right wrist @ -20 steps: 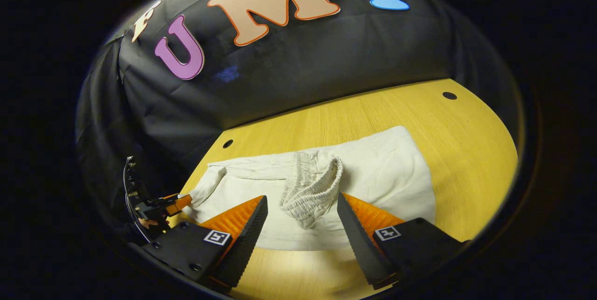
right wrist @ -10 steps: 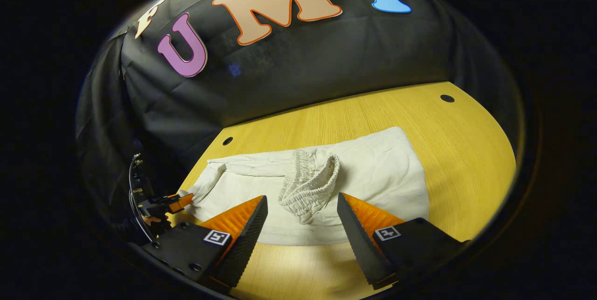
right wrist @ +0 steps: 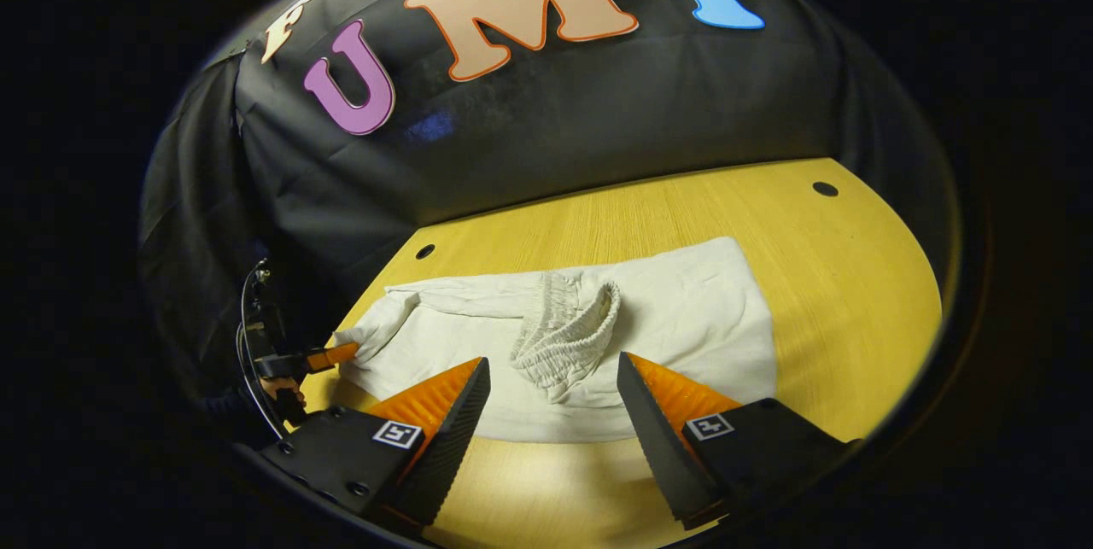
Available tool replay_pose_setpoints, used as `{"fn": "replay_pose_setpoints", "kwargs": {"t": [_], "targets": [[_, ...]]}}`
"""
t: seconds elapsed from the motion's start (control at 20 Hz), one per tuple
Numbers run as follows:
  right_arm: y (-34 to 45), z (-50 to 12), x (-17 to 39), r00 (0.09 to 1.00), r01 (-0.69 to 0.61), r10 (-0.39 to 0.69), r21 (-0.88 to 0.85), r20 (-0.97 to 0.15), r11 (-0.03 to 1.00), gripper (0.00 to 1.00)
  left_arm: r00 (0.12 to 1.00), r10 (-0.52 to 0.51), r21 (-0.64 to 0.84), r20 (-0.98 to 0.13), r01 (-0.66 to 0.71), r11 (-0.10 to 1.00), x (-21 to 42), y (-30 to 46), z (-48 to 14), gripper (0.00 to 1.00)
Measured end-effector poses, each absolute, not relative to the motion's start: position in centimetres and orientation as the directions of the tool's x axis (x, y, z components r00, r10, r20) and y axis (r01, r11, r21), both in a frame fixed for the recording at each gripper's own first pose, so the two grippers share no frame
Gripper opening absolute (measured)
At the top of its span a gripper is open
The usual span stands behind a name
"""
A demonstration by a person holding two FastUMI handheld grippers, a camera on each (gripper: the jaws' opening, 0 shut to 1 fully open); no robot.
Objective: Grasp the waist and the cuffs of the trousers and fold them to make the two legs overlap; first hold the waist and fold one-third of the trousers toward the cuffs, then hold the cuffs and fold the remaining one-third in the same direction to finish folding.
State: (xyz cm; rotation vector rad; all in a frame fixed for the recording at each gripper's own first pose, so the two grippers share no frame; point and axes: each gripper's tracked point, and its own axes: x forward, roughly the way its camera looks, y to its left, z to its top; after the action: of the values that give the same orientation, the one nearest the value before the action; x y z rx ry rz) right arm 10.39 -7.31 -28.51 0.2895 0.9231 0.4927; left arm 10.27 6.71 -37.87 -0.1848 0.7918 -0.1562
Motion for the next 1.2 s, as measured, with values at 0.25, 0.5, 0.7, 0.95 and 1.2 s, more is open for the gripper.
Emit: {"fn": "replay_pose_setpoints", "kwargs": {"t": [0.25, 0.5, 0.7, 0.95, 1.2], "targets": [[-9.8, -28.3, 10.3, 0.499, -0.287, 0.544, 0.464, -0.675, 0.838, 0.96, 0.753, -0.190, -0.193, -0.630, 0.085, 0.978, 11.5, 4.4, -32.2, 0.00], [-11.9, -28.1, 10.6, 0.493, -0.295, 0.567, 0.486, -0.660, 0.823, 0.96, 0.796, -0.214, -0.186, -0.567, 0.129, 0.974, 12.8, 0.2, -26.7, 0.00], [-14.4, -27.8, 11.0, 0.504, -0.294, 0.570, 0.492, -0.648, 0.819, 0.96, 0.813, -0.246, -0.215, -0.527, 0.153, 0.965, 13.4, -4.0, -23.3, 0.00], [-17.7, -28.1, 11.2, 0.520, -0.249, 0.559, 0.511, -0.646, 0.823, 0.96, 0.827, -0.301, -0.228, -0.476, 0.214, 0.950, 14.1, -9.2, -19.6, 0.00], [-20.6, -27.8, 11.0, 0.534, -0.243, 0.553, 0.510, -0.639, 0.825, 0.96, 0.829, -0.354, -0.240, -0.434, 0.272, 0.932, 14.3, -14.1, -16.8, 0.00]]}}
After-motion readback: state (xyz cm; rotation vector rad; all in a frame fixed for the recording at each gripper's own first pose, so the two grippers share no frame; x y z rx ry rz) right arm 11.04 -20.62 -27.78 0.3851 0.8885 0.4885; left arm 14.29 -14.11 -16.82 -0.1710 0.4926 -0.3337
